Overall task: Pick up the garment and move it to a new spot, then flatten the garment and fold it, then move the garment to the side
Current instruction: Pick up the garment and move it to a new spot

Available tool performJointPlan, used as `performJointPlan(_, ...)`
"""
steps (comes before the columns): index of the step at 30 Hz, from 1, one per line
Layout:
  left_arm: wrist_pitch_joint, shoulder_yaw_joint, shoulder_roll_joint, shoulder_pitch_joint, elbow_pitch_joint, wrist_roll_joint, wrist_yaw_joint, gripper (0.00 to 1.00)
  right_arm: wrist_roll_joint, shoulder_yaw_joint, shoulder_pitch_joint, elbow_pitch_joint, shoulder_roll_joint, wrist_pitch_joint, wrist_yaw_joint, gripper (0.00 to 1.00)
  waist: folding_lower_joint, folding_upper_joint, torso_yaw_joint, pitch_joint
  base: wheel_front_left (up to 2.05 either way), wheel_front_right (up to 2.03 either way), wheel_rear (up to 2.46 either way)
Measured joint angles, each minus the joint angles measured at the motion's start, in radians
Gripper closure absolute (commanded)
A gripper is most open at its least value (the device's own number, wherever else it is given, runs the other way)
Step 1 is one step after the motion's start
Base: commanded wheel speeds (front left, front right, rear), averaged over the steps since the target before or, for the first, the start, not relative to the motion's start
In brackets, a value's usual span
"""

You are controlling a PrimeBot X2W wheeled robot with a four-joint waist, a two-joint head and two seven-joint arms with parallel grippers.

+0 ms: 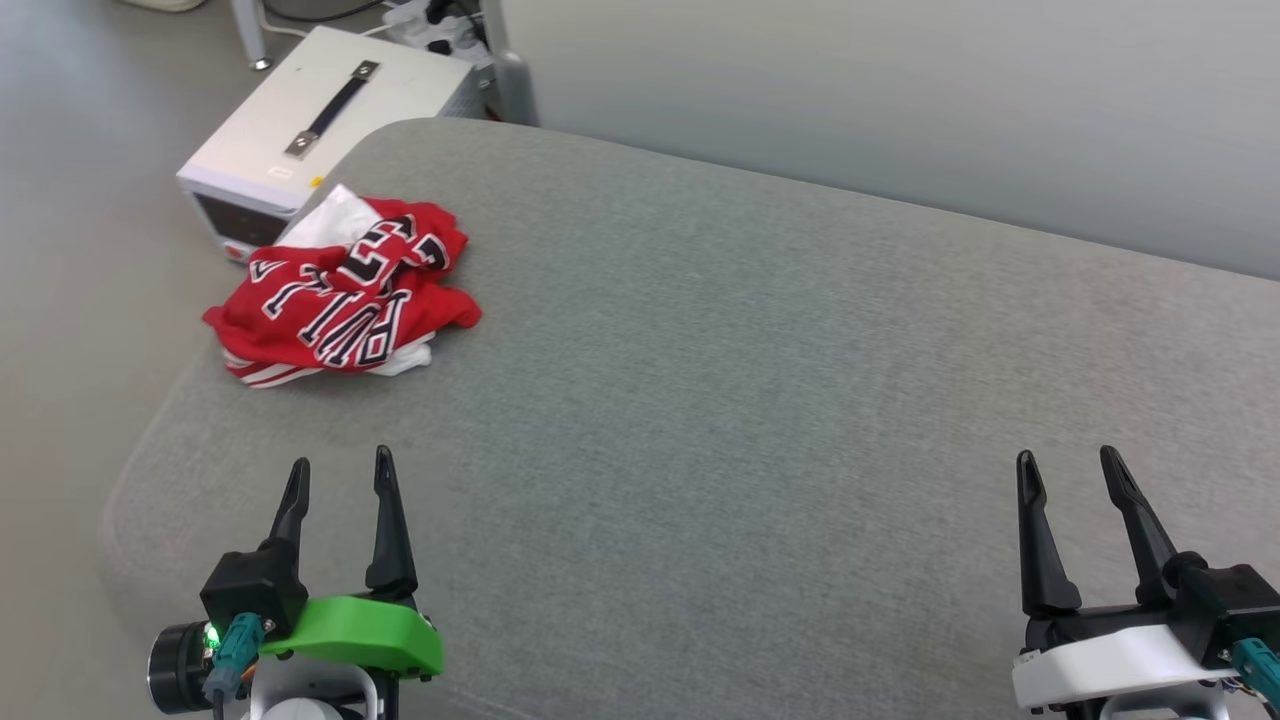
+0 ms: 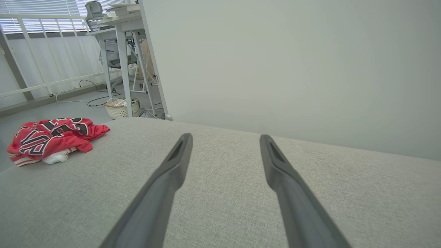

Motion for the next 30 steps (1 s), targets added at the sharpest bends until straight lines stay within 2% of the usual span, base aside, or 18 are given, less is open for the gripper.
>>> performJointPlan(9, 0.0, 0.012, 0.0, 0.0, -0.006, -0.011, 0.007, 0.0, -0.007, 0.004, -0.002, -0.002, 0.001, 0.0, 0.0, 0.0, 0.0, 0.0, 0.106, 0.013, 0.0, 0.0, 0.0)
performJointPlan(18, 0.0, 0.023, 0.0, 0.001, -0.007, -0.031, 0.009, 0.0, -0.016, 0.006, -0.002, -0.005, 0.001, 0.0, 0.0, 0.0, 0.0, 0.0, 0.184, 0.019, 0.0, 0.0, 0.0)
performJointPlan(23, 0.0, 0.026, 0.0, 0.001, -0.007, -0.033, 0.01, 0.0, -0.016, 0.008, -0.003, -0.005, 0.001, 0.0, 0.0, 0.0, 0.0, 0.0, 0.2, 0.019, 0.0, 0.0, 0.0)
performJointPlan(30, 0.0, 0.052, 0.0, 0.0, -0.003, -0.053, 0.016, 0.0, -0.016, 0.018, -0.01, -0.004, 0.001, 0.0, 0.0, 0.0, 0.0, 0.0, 0.179, 0.022, 0.0, 0.0, 0.0)
